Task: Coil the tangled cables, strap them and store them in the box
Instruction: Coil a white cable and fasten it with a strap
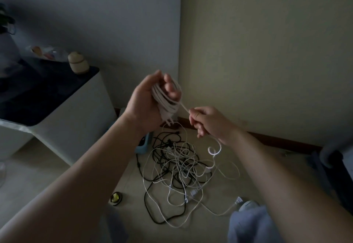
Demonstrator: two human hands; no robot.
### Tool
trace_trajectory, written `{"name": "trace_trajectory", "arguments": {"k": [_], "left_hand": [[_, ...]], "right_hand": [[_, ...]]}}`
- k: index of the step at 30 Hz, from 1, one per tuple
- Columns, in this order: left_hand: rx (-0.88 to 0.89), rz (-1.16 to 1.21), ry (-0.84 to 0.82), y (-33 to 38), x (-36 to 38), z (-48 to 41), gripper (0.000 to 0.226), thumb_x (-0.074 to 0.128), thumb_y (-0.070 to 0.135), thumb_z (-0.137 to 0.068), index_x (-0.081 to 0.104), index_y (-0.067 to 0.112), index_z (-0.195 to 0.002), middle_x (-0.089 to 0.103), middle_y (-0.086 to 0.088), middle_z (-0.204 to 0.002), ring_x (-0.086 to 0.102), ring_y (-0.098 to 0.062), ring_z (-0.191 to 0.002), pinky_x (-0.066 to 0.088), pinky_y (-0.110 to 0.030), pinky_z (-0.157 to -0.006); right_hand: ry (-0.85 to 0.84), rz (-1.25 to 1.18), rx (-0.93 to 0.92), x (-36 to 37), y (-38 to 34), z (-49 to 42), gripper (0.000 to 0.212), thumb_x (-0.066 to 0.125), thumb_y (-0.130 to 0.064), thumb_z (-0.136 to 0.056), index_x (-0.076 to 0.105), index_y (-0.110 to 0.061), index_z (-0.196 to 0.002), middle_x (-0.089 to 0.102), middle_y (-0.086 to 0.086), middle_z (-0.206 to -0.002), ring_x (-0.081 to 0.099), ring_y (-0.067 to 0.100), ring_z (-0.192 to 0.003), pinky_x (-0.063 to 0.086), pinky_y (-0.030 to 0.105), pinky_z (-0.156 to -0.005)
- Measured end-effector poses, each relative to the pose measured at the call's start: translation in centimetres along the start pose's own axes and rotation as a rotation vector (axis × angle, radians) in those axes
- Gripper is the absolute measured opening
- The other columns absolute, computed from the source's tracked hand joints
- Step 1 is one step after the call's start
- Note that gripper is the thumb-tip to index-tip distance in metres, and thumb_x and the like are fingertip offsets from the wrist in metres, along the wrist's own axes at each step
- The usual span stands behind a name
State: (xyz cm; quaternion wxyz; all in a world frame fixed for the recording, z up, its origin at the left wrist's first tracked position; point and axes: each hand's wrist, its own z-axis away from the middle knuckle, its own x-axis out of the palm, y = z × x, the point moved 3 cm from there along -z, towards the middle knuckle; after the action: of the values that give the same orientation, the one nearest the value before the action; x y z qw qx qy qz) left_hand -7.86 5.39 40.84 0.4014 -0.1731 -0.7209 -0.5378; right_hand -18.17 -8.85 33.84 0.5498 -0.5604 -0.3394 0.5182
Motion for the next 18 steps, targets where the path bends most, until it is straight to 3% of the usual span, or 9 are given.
{"name": "trace_trajectory", "arguments": {"k": [3,5,9,12,15,18], "left_hand": [[0.161,0.103,0.149,2.0,-1.6,-0.1,0.034,0.047,0.038,-0.099,0.064,0.009,-0.094,0.069,-0.005,-0.084,0.070,-0.020,-0.082,0.053,-0.028,-0.089],[0.236,0.066,0.256,3.2,-2.9,-0.1,0.041,0.046,0.045,-0.100,0.058,0.007,-0.112,0.072,-0.011,-0.100,0.072,-0.026,-0.099,0.052,-0.034,-0.098],[0.314,-0.216,0.464,4.9,-5.6,0.0,0.043,0.041,0.047,-0.103,0.049,0.011,-0.124,0.071,-0.009,-0.115,0.068,-0.025,-0.114,0.040,-0.043,-0.103],[0.316,-0.505,0.561,4.5,-6.3,-0.1,0.056,0.044,0.051,-0.098,0.048,0.002,-0.127,0.070,-0.015,-0.113,0.069,-0.025,-0.108,0.042,-0.041,-0.101],[0.179,-0.862,0.454,2.1,-5.5,-0.3,0.079,0.039,0.059,-0.085,0.048,-0.006,-0.129,0.071,-0.020,-0.110,0.071,-0.024,-0.096,0.048,-0.030,-0.082],[-0.040,-1.098,0.136,-1.1,-3.7,-0.4,0.082,0.020,0.062,-0.089,0.060,-0.010,-0.087,0.072,-0.013,-0.074,0.070,-0.023,-0.067,0.056,-0.029,-0.070]], "right_hand": [[-0.100,0.050,0.064,1.1,-0.2,0.4,0.042,0.042,-0.036,-0.107,0.056,-0.015,-0.073,0.049,-0.004,-0.053,0.051,0.016,-0.049,0.056,0.036,-0.071],[-0.126,0.050,0.090,1.5,-0.5,0.7,0.043,0.042,-0.036,-0.107,0.056,-0.017,-0.071,0.047,-0.003,-0.054,0.051,0.016,-0.049,0.054,0.038,-0.073],[-0.139,-0.036,0.055,1.6,-1.5,1.4,0.040,0.050,-0.032,-0.104,0.053,-0.018,-0.067,0.041,-0.003,-0.048,0.047,0.014,-0.042,0.055,0.035,-0.065],[-0.115,-0.168,-0.033,1.3,-2.6,1.9,0.038,0.057,-0.034,-0.098,0.057,-0.021,-0.062,0.037,-0.007,-0.045,0.039,0.012,-0.039,0.047,0.034,-0.063],[-0.085,-0.232,-0.173,1.3,-4.0,1.9,0.032,0.057,-0.031,-0.094,0.064,-0.017,-0.066,0.036,-0.013,-0.044,0.032,0.007,-0.038,0.035,0.021,-0.051],[-0.004,-0.220,-0.258,1.3,-4.7,1.9,0.030,0.060,-0.029,-0.093,0.066,-0.018,-0.065,0.036,-0.013,-0.044,0.029,0.006,-0.038,0.027,0.019,-0.042]]}}
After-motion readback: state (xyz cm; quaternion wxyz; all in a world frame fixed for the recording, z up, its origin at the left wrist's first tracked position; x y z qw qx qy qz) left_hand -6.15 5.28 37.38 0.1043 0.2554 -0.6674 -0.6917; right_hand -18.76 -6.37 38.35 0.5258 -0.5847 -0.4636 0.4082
